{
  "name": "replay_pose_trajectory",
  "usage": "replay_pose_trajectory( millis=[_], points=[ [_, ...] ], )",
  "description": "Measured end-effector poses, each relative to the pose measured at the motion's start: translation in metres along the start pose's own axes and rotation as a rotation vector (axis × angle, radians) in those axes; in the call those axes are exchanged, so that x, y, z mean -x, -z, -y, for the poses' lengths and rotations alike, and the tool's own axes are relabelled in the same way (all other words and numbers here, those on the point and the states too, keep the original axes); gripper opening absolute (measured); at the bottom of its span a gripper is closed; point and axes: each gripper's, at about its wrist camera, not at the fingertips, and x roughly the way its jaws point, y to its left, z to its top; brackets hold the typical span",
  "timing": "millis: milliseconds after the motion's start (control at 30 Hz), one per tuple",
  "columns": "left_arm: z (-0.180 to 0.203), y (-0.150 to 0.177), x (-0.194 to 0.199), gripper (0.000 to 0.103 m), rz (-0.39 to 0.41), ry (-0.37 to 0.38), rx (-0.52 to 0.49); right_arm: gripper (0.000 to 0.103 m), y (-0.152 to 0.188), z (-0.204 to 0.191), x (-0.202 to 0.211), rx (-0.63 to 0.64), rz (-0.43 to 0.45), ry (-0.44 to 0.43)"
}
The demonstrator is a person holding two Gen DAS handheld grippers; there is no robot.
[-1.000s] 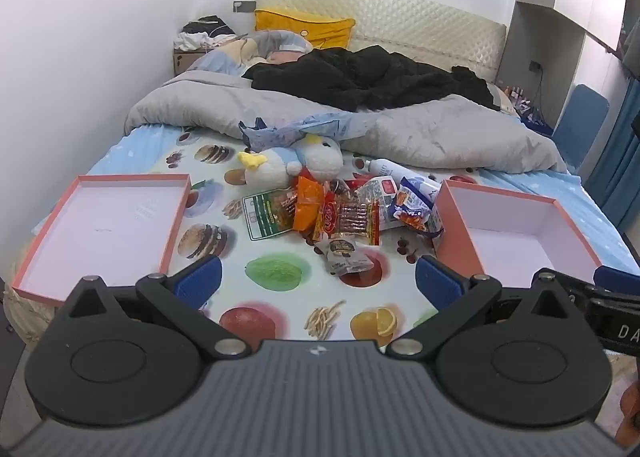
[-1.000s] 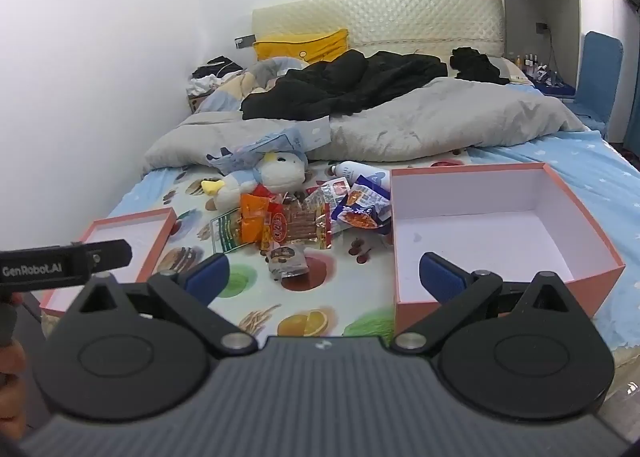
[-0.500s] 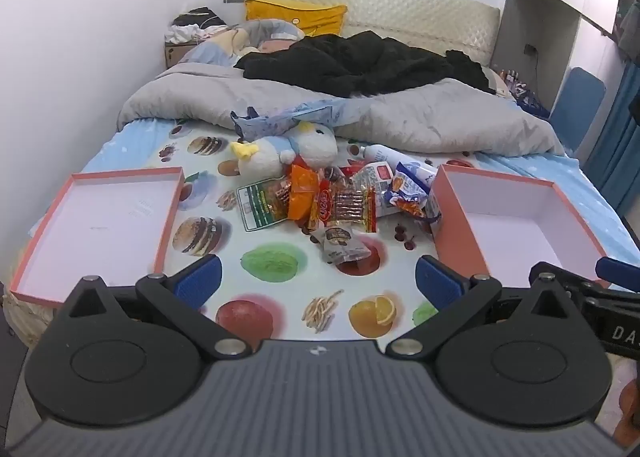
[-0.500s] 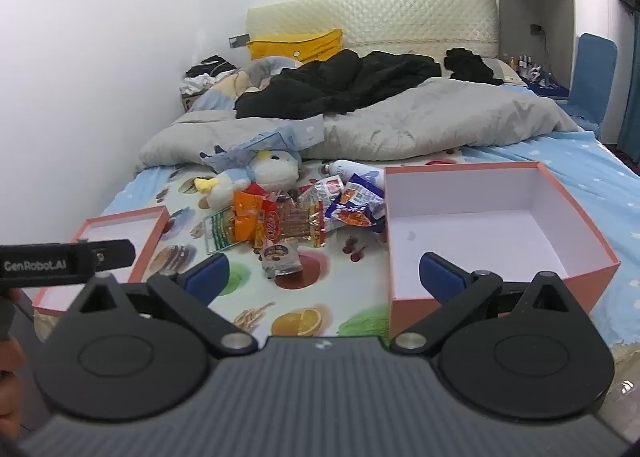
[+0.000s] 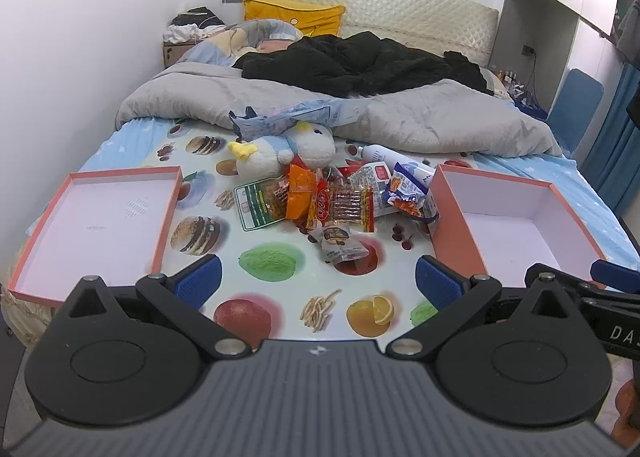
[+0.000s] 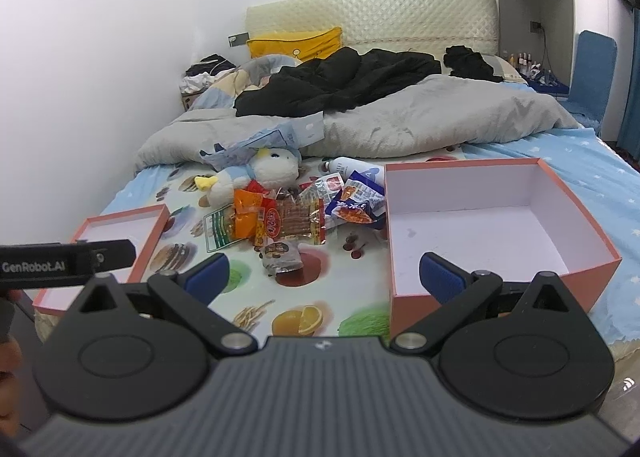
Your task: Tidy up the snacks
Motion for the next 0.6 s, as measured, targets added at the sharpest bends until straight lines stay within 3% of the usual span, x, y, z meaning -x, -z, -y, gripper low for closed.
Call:
replay_pose_trajectory(
  millis=[600],
  points=[
    [0.0012, 0.003, 0.0007, 0.103, 0.002, 0.002, -0.006, 0.103, 0.001, 0.0062, -0.0035, -0.033, -0.02, 0.022]
  ],
)
